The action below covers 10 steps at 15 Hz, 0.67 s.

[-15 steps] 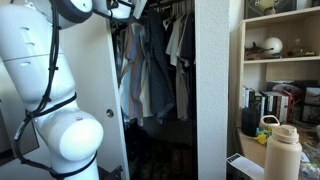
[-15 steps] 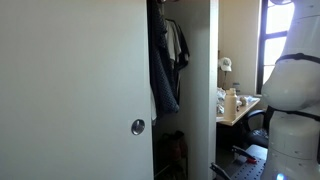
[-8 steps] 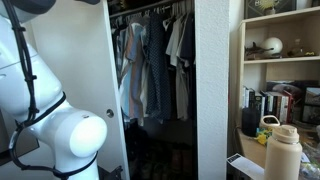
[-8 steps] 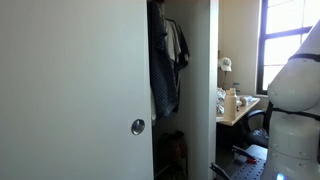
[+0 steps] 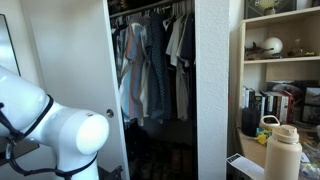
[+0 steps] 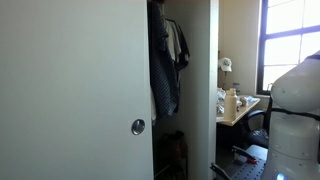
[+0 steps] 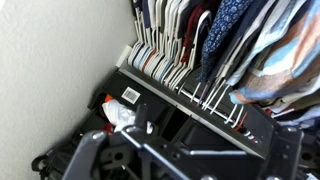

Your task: Move the hanger with the black and white shirt to the right

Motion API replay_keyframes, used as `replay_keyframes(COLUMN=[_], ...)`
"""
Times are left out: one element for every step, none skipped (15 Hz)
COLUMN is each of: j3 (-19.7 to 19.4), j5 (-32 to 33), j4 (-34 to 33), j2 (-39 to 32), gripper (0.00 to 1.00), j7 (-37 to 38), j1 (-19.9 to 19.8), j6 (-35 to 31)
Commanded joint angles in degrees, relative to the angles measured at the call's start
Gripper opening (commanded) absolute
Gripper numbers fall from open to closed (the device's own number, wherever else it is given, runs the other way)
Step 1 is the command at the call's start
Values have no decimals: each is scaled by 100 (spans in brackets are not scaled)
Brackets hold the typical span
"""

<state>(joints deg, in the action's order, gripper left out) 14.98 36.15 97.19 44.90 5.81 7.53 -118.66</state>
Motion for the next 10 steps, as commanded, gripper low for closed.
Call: replay_keyframes(j3=[-15,58,52,49,47,47,47,48,48,48], j5=[-582,-566,-669,-715,-734,-736,-735,-733,-733,-733], j4=[474,193,281,350,396,423,440,452,456,456], j2=[716,427,587,693,747,760,756,750,745,745], gripper=[100,100,100,100,100,100,100,100,100,100], j7=[-199,-151,-183,-212,-224,-223,-223,-222,-222,-222], j1=[20,-222,-223,-223,-223,-222,-221,-220,-220,-220], j6=[231,71,109,124,125,125,126,126,126,126])
